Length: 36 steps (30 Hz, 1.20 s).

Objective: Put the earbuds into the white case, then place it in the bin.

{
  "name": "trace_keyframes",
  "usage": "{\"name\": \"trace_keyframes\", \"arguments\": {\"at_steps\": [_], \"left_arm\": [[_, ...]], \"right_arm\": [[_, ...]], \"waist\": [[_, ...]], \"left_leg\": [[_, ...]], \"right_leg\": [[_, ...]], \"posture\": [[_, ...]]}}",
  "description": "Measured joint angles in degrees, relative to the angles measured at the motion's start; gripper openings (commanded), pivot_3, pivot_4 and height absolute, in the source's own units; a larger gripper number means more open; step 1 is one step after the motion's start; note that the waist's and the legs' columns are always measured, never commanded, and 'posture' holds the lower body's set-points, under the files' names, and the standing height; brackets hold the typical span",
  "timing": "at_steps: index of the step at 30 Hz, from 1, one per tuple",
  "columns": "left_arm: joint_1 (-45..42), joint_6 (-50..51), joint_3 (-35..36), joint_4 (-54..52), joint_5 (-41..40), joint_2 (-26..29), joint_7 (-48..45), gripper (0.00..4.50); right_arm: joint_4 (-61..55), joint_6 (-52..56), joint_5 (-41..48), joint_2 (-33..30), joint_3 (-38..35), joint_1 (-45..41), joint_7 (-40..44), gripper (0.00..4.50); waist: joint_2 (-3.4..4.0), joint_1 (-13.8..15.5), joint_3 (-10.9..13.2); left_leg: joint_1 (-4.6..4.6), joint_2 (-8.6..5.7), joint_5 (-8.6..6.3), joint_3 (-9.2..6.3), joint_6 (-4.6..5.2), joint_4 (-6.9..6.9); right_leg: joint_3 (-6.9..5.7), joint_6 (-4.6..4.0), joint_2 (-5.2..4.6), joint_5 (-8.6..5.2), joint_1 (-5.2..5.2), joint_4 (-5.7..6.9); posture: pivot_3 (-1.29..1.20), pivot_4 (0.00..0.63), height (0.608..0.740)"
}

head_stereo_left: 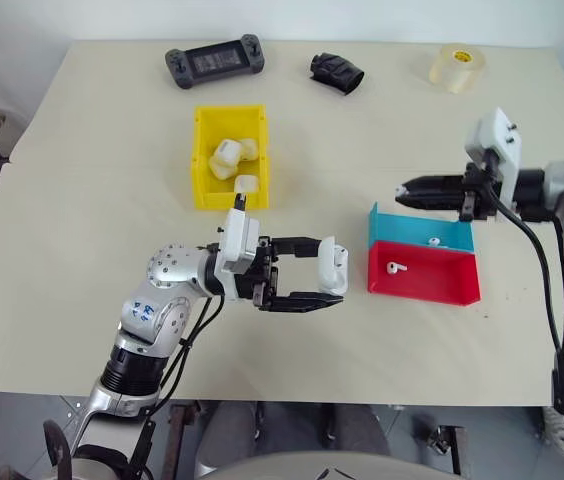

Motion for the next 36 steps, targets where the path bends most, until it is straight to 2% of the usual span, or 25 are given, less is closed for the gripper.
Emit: {"name": "trace_keyframes", "arguments": {"at_steps": [4,6,9,14,18,24,36], "left_arm": [[-1.4,0.3,0.0,2.3,-0.2,-1.0,0.0,2.80],[-2.3,0.6,0.1,3.3,-0.7,-1.9,0.0,2.80],[-2.6,0.8,0.1,4.2,-1.0,-2.1,-0.6,2.80],[-4.3,0.8,0.1,6.5,-1.0,-3.0,-1.1,2.80],[-5.8,0.9,0.1,7.3,-1.1,-4.3,-1.2,2.80],[-7.4,1.6,0.0,9.0,-1.1,-5.7,-1.8,2.80],[-8.5,2.6,0.6,10.4,-1.9,-6.8,-1.8,2.80]], "right_arm": [[-14.3,12.4,16.6,9.6,-16.2,9.5,-11.4,0.56],[-20.7,16.2,25.6,14.9,-21.3,12.7,-17.9,0.56],[-29.4,16.9,35.3,21.4,-24.4,18.5,-27.1,0.56],[-38.5,13.5,47.3,28.6,-22.4,24.9,-39.0,0.56],[-42.4,9.6,50.2,29.3,-18.1,27.2,-43.5,0.56],[-46.5,3.5,47.9,30.3,-8.8,32.1,-45.6,0.56],[-46.5,-4.4,46.1,27.0,-3.8,35.9,-46.1,0.56]], "waist": [[0.00,-0.1,0.0],[0.00,-0.3,0.0],[0.00,-0.3,0.0],[0.02,-0.2,0.0],[0.02,-0.3,0.0],[0.02,-0.3,0.0],[0.01,-0.3,0.0]], "left_leg": [[0.03,0.06,0.01,-0.01,-0.01,0.00],[0.09,0.02,0.01,0.07,-0.02,-0.02],[0.17,0.02,0.02,0.05,-0.04,-0.04],[0.16,-0.02,0.02,0.10,-0.03,-0.03],[0.17,-0.08,0.02,0.11,-0.02,-0.03],[0.15,-0.12,0.02,0.13,-0.02,-0.06],[0.16,-0.09,0.01,0.10,-0.02,-0.06]], "right_leg": [[-0.01,0.00,0.06,0.00,-0.01,0.09],[0.09,-0.01,0.07,0.00,-0.02,0.19],[0.14,-0.03,0.12,-0.01,-0.02,0.27],[0.26,-0.02,0.05,-0.01,-0.08,0.34],[0.29,-0.02,0.07,-0.01,-0.08,0.34],[0.32,-0.04,0.14,-0.02,-0.17,0.39],[0.31,-0.04,0.13,-0.02,-0.15,0.38]], "posture": [[0.00,0.150,0.740],[0.00,0.150,0.740],[0.00,0.150,0.740],[0.00,0.150,0.740],[0.00,0.150,0.740],[0.00,0.150,0.740],[0.00,0.150,0.740]]}}
